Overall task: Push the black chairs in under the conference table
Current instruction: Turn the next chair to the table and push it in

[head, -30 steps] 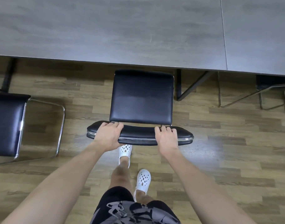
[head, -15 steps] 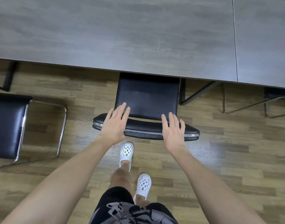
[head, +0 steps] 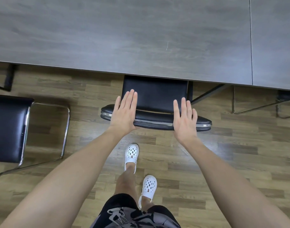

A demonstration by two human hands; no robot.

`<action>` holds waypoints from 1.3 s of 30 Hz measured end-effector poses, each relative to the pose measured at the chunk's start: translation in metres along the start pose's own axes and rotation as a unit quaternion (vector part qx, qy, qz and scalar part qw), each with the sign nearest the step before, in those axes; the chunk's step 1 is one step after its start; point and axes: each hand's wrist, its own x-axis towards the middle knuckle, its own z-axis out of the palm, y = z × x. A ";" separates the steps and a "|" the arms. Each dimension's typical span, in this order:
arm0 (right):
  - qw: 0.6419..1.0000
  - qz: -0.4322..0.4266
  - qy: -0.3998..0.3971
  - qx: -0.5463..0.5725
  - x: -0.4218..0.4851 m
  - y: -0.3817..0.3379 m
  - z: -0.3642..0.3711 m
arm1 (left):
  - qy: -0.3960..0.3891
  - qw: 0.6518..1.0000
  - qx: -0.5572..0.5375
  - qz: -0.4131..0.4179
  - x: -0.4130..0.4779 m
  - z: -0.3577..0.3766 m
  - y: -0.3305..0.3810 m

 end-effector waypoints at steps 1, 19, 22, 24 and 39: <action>1.000 -0.001 -0.001 -0.001 0.005 0.001 0.000 | 0.002 1.000 -0.001 0.000 0.005 -0.001 0.000; 0.999 -0.004 -0.014 -0.030 0.060 0.016 -0.016 | 0.016 0.999 -0.003 0.032 0.059 -0.019 -0.008; 1.000 -0.005 -0.006 -0.028 0.071 0.018 -0.017 | 0.020 0.999 -0.001 0.034 0.069 -0.022 -0.010; 1.000 -0.006 -0.006 -0.030 0.078 0.018 -0.019 | 0.024 0.999 0.000 0.035 0.077 -0.024 -0.012; 0.999 -0.004 -0.027 -0.041 0.121 0.027 -0.027 | 0.022 0.999 -0.007 0.035 0.118 -0.038 -0.018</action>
